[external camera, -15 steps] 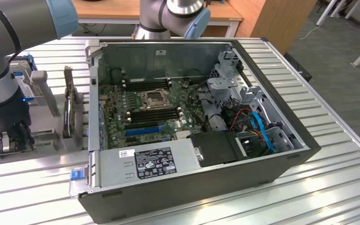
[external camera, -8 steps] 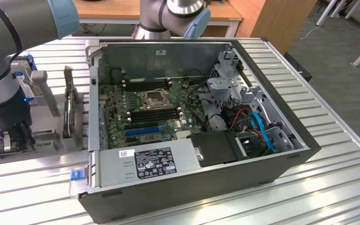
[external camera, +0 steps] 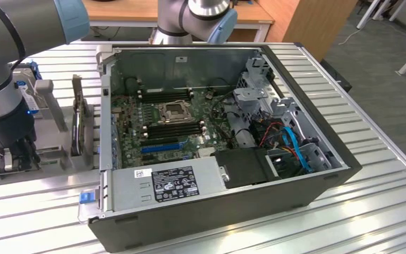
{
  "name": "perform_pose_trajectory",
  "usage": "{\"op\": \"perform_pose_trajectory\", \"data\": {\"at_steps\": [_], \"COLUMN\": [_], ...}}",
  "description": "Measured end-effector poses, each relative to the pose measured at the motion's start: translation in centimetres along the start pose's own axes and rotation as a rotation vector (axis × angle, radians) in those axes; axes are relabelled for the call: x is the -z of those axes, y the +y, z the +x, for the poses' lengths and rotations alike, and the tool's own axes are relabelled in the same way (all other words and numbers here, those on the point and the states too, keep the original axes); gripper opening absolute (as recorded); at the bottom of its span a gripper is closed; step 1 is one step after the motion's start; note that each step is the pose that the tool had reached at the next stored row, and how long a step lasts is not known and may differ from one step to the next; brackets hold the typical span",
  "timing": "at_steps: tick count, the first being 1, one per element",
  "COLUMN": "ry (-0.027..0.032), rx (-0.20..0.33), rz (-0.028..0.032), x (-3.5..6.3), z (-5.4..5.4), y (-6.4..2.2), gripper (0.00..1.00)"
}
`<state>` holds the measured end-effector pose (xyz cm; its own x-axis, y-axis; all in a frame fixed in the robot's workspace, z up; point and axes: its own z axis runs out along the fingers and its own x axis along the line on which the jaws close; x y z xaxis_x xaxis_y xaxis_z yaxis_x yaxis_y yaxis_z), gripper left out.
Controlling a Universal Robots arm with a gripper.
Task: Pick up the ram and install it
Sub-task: 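Pick up the ram and move it above insertion slot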
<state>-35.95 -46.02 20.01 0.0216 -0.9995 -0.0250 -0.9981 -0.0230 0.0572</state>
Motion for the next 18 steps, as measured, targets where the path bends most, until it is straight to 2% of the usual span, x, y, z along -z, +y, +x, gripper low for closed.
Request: {"op": "perform_pose_trajectory", "data": {"at_steps": [5, 7, 18], "ry": [0.0000, -0.0001, 0.0000], "rx": [0.000, 0.000, 0.000], "rz": [0.0000, 0.0000, 0.0000], "x": [0.00, 0.00, 0.00], "z": [0.00, -0.01, 0.00], "y": [0.00, 0.00, 0.00], "gripper": [0.22, 0.12, 0.12]}}
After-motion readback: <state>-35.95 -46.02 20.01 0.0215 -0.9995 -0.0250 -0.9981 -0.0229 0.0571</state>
